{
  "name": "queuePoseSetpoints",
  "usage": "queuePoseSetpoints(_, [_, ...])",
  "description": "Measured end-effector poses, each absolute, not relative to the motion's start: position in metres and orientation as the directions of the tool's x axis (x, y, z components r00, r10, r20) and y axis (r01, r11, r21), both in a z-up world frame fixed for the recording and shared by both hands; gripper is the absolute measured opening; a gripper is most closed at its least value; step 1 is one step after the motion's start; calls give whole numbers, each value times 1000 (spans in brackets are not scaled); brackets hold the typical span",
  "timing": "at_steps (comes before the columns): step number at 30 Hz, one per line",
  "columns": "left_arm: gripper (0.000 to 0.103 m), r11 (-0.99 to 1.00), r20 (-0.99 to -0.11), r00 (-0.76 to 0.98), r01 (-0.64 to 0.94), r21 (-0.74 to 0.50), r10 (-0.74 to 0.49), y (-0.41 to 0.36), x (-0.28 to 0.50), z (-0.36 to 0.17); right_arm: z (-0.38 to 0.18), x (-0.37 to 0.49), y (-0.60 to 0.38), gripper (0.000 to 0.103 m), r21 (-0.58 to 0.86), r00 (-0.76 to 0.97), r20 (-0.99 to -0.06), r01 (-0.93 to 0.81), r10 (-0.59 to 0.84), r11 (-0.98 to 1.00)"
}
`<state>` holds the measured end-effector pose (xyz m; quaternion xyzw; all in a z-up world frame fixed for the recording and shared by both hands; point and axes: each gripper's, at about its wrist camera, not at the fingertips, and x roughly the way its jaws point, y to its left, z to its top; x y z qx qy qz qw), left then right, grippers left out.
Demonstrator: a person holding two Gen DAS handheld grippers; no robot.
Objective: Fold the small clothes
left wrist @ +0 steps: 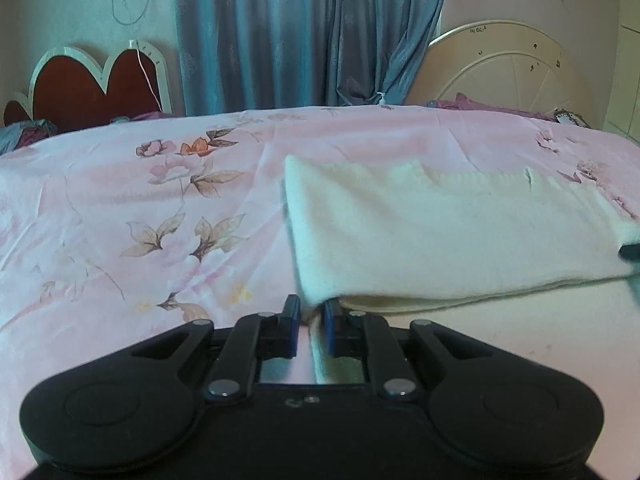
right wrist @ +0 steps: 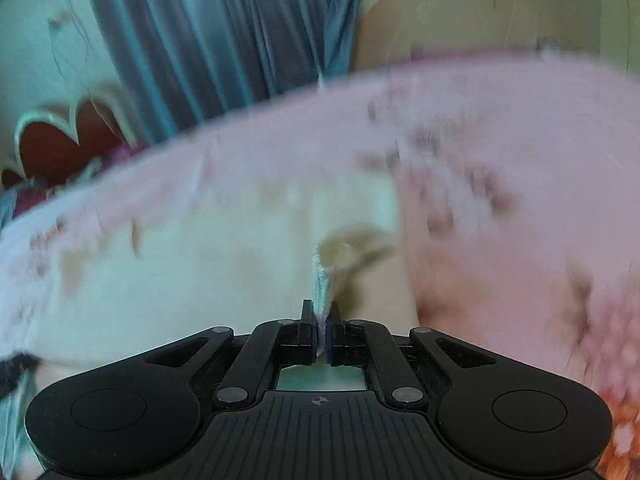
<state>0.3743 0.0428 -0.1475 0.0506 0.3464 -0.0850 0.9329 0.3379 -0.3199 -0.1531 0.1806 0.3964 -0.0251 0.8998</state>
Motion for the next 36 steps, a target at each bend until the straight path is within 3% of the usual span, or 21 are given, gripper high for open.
queuePoseSetpoints(4, [20,981,-676,718,189,-43,-168,56,375,-141,-142,333,-322,6,312,709,-697,164,108,936])
queuePoseSetpoints(5, [25,980,-678,711,183,-74,-184,62,374,-137,-140,331,-323,14,314,712,-694,166,107,935])
queuePoseSetpoints(8, [29,978,-673,710,160,-135,-209,74,370,-127,-135,327,-326,54,324,729,-678,184,92,928])
queuePoseSetpoints(9, [31,977,-671,710,152,-151,-214,76,371,-124,-133,325,-327,54,325,736,-671,187,87,927])
queuePoseSetpoints(11, [54,973,-673,705,137,-183,-226,77,376,-121,-129,327,-328,54,325,742,-665,185,84,927])
queuePoseSetpoints(12, [59,972,-670,706,127,-198,-228,77,380,-120,-128,327,-328,54,317,744,-664,186,78,930])
queuePoseSetpoints(18, [65,959,-691,672,114,-259,-266,62,420,-130,-136,340,-338,54,303,733,-679,224,45,926])
queuePoseSetpoints(21, [62,954,-701,657,105,-281,-279,56,439,-139,-141,346,-341,54,305,726,-686,231,46,924])
queuePoseSetpoints(23, [52,951,-701,654,103,-291,-286,54,451,-144,-142,350,-341,54,317,730,-681,233,50,919])
queuePoseSetpoints(26, [34,952,-690,667,100,-290,-280,54,463,-149,-144,357,-339,29,308,724,-687,224,54,925])
queuePoseSetpoints(27, [29,951,-688,671,88,-295,-276,55,465,-150,-146,359,-338,28,309,722,-690,221,59,925])
queuePoseSetpoints(28, [17,951,-685,677,76,-299,-269,57,467,-151,-147,362,-336,28,306,720,-691,215,61,927])
queuePoseSetpoints(29, [10,952,-681,684,68,-299,-263,60,467,-151,-148,364,-333,20,299,720,-691,205,63,932])
queuePoseSetpoints(30, [9,952,-674,692,62,-299,-257,62,467,-151,-147,365,-331,6,296,724,-686,192,68,936])
queuePoseSetpoints(33, [7,957,-645,730,42,-289,-226,67,459,-151,-141,365,-321,6,259,764,-643,150,55,954])
queuePoseSetpoints(36, [7,959,-648,734,17,-284,-205,68,457,-158,-158,375,-324,6,184,720,-694,185,-5,965])
